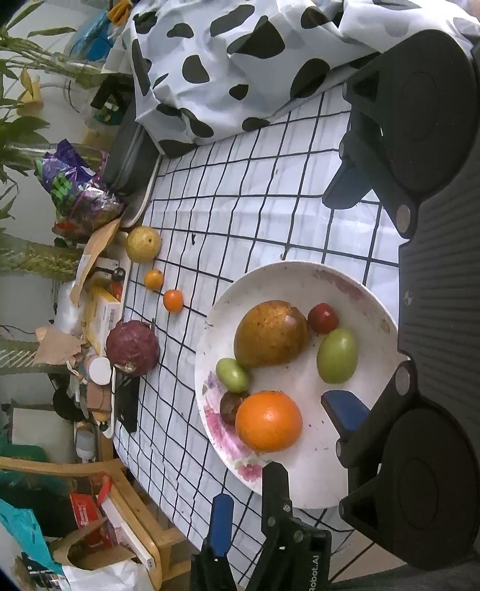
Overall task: Organize fruits
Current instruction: 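Withdraw both grippers from the plate toward the dark red fruit and small orange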
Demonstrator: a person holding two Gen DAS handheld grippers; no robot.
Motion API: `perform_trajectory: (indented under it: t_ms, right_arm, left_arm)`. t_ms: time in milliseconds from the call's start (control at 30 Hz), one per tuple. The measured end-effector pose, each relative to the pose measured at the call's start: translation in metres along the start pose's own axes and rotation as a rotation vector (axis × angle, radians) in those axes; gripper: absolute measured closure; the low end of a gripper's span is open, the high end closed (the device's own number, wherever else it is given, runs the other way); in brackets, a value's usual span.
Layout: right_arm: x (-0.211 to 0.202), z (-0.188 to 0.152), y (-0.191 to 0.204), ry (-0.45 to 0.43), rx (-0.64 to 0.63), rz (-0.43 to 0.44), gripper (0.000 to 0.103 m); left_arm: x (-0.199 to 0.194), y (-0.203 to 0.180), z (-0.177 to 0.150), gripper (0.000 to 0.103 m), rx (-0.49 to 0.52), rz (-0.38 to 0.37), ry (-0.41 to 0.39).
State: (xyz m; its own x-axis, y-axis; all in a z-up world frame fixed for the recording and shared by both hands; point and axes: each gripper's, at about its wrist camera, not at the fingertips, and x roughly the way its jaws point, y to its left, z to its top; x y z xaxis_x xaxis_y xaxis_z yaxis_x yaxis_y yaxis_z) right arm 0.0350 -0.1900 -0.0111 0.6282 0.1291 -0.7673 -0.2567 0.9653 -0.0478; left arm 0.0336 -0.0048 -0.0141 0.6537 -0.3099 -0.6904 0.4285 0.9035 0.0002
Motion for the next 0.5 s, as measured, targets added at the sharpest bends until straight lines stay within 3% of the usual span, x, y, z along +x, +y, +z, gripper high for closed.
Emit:
perform_trajectory:
  t_ms: [500]
  right_arm:
    - [0.007, 0.012, -0.009, -0.044, 0.045, -0.057, 0.0]
  left_arm:
    - [0.009, 0.008, 0.012, 0.035, -0.014, 0.027, -0.045]
